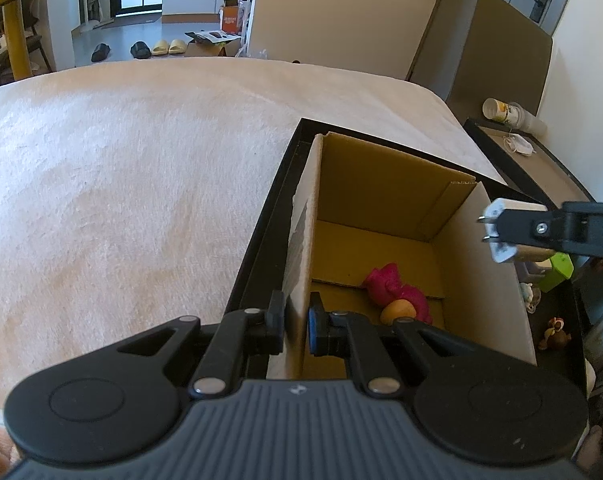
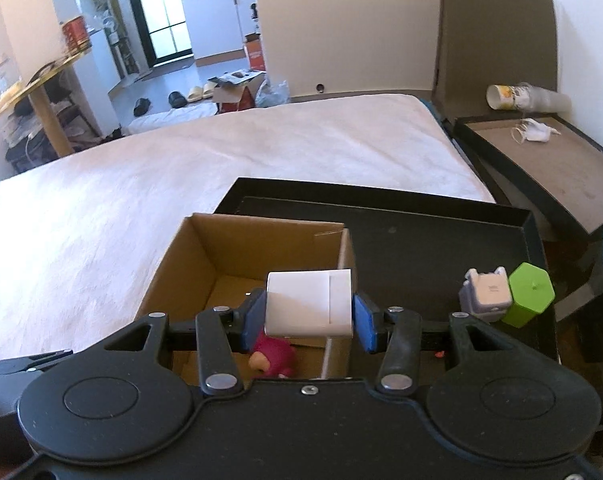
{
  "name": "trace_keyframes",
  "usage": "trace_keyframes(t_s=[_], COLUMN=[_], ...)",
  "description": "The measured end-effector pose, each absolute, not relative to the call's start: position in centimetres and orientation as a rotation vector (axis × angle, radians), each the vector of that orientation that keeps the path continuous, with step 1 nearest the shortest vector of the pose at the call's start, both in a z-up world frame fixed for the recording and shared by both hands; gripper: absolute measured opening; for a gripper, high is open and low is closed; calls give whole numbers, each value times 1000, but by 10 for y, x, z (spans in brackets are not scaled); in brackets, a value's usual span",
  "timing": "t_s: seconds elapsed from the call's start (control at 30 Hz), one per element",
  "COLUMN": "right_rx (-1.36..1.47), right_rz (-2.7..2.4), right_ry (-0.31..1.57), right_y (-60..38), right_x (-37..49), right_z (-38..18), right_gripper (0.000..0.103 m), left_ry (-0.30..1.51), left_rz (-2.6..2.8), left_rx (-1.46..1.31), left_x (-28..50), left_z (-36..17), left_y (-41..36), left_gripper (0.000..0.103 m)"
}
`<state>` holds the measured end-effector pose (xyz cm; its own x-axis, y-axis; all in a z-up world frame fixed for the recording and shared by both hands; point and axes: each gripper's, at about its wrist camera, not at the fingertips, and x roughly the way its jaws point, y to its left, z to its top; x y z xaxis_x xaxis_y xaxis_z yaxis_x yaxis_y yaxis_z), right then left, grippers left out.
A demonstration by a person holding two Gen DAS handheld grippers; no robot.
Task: Organize rigid objects
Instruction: 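Carry the white charger over the cardboard box and release it inside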
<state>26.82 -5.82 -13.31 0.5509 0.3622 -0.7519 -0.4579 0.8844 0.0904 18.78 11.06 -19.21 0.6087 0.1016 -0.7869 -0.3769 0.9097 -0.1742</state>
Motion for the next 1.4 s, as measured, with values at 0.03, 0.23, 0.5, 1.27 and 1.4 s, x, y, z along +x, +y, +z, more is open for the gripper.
trace_keyframes(t_s=[0.03,0.23,0.5,1.27,1.4], right_rx=[-125,-157,-207,-201,-216], right_rz=[495,529,583,597,588], right_ry=[864,866,887,856,861], right_y=[-55,-39,-21,-24,-36], right_x=[268,265,267,272,267], right_z=[-134,-137,-146,-137,-134], right_gripper=[46,46,46,55,59], left_ry=[877,877,876,877,877], left_rz=[282,281,280,277,278], left_rx=[-341,-345,-353,-349,-347], left_x=[188,187,187,189,189], left_z=[-192,-192,-193,-195,-194], left_y=[111,112,113,112,112], left_gripper=[10,10,10,10,10])
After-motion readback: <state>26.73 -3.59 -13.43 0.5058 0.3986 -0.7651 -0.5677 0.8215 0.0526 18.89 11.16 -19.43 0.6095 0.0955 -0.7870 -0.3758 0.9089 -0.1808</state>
